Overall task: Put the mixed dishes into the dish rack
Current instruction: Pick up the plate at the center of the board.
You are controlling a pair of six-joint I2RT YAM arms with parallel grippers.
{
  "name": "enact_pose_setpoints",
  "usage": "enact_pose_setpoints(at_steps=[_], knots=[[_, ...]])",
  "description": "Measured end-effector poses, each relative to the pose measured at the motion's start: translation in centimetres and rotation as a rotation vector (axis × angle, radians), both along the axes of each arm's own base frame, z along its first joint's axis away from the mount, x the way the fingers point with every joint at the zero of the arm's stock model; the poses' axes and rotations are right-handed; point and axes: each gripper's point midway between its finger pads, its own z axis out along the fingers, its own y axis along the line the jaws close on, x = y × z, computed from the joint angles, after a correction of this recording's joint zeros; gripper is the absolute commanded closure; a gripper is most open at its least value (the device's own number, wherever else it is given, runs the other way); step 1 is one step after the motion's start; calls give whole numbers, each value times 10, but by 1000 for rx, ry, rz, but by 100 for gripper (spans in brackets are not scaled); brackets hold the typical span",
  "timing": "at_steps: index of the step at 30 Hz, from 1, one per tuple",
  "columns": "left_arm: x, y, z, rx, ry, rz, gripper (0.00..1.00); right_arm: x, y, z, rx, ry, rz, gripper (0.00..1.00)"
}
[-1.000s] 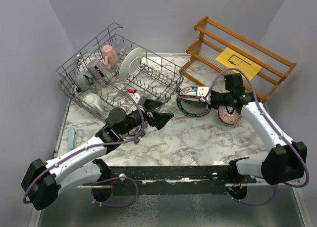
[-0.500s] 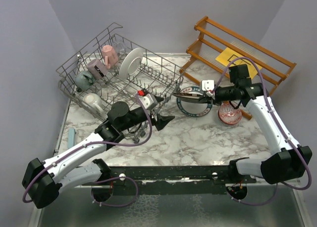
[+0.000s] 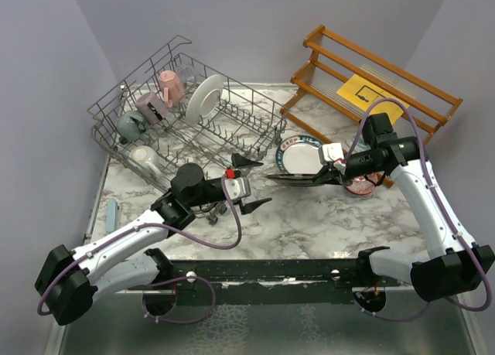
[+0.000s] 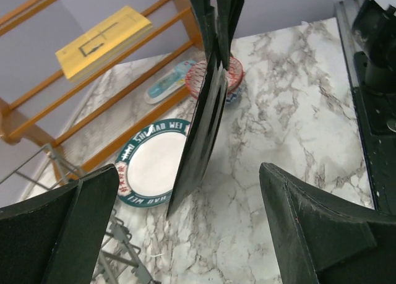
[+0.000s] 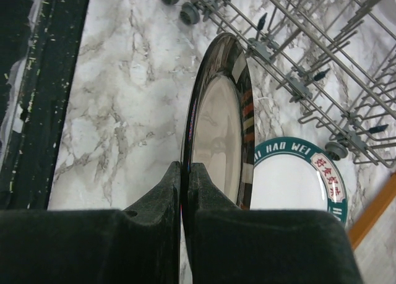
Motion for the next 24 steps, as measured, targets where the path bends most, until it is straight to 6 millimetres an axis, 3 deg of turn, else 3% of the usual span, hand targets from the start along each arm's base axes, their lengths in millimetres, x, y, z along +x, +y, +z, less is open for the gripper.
enact_pose_setpoints(at_steps=[11,24], knots=[[2,-28,-45,128,78,-135,10,-28,0,-5,13,55,83,99],[-10,-42,-77,165,239,-226,40,-37,5,-4,43,66,118,99]])
